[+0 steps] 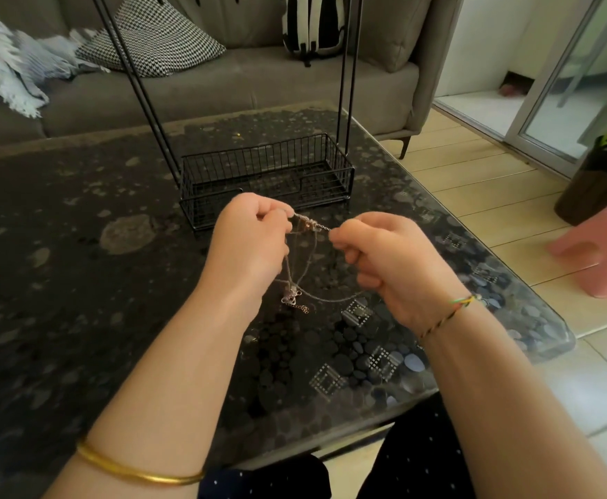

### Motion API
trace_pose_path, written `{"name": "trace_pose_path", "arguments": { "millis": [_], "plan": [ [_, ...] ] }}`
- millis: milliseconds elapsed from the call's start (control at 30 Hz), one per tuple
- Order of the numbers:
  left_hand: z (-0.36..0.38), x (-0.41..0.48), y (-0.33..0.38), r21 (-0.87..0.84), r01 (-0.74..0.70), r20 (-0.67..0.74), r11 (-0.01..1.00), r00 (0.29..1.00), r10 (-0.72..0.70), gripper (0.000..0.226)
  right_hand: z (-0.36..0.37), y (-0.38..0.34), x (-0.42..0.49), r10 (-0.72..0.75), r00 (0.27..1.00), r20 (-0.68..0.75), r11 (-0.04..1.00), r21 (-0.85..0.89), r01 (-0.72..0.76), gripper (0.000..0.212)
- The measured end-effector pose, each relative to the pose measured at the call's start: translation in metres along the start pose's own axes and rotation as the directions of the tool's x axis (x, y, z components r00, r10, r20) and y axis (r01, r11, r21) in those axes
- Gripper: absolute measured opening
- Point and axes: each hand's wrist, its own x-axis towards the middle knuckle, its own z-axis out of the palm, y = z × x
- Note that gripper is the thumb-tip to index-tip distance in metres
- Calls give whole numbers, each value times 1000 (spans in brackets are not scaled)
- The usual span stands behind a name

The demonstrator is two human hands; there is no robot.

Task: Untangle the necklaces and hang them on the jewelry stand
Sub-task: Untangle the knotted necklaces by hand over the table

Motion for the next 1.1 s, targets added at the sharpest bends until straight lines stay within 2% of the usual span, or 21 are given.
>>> {"name": "trace_pose_path", "arguments": {
  "millis": [133,200,267,433,567,700,833,900,1100],
  "plan": [
    [-1,-2,7,-190,157,109,969,984,-138,24,1,0,-2,-54,998,22,998,30,54,10],
    [-1,-2,5,-117,134,119,984,986,-120,25,0,0,-3,-68,998,10,997,42,67,8],
    [-1,-3,3,8,43,115,999,992,-43,23,1,1,-2,-87,996,-4,996,27,88,7],
    [-2,-4,1,197,-87,131,976,989,61,10,4,0,-1,-126,991,-39,991,49,128,12],
    [0,-3,-1,266,-134,99,955,989,111,7,7,1,1,-97,995,-30,994,47,99,17],
    [1,-4,1,162,-19,139,987,990,-3,15,6,2,1,-101,995,-8,994,-48,101,15],
    [-2,-5,5,34,130,202,991,970,-134,16,3,-1,-2,-151,989,-1,988,-25,151,11],
    [-2,-5,7,12,158,212,987,965,-157,15,2,-2,-4,-177,984,16,984,-6,177,3],
    [-3,-5,10,-13,200,215,980,958,-192,14,4,-2,-5,-249,969,6,966,-66,249,11]
  ]
}}
